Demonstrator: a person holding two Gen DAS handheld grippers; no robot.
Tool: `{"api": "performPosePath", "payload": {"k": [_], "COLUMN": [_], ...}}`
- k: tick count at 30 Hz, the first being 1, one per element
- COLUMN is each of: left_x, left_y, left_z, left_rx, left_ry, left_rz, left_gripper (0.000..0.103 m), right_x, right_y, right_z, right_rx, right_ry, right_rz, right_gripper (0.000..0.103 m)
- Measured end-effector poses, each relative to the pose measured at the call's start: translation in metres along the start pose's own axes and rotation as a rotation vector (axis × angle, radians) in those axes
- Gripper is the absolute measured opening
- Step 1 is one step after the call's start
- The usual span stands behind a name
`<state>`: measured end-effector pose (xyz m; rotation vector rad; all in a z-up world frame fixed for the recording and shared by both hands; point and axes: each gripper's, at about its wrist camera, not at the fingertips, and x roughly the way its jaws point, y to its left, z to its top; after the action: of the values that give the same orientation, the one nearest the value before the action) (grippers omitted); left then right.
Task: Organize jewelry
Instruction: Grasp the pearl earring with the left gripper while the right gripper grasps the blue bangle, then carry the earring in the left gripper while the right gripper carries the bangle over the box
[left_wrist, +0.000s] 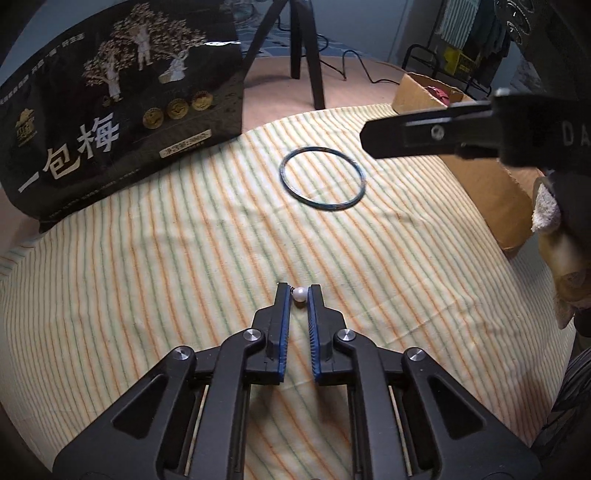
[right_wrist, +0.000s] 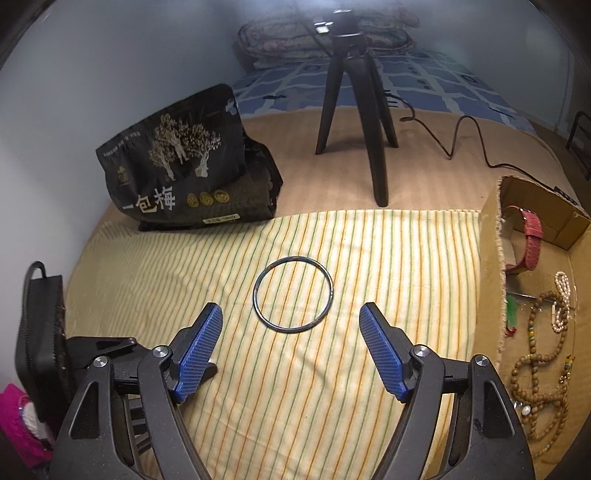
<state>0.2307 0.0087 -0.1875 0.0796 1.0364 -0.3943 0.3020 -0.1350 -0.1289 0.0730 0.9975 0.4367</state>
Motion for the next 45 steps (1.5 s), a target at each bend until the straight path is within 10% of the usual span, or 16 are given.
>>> {"api": "performPosePath", "payload": {"k": [25,45], "left_x": [-0.016,-0.037], "left_y": [0.046,0.036], "left_z": [-0.015,-0.003], "left_rx": [-0.112,-0.112], "left_ry": [-0.037,-0.074], "left_rz": [0.034,0.044], "left_gripper": [0.007,0.007], "right_x": [0.073,0.027], "right_y": [0.016,0.028], "right_z": [0.002,-0.016], "right_rx": [-0.146,-0.179], "right_ry": [0.099,0.051], "right_rz": [-0.148,-0.082], "right_gripper": [0.076,0.072]}}
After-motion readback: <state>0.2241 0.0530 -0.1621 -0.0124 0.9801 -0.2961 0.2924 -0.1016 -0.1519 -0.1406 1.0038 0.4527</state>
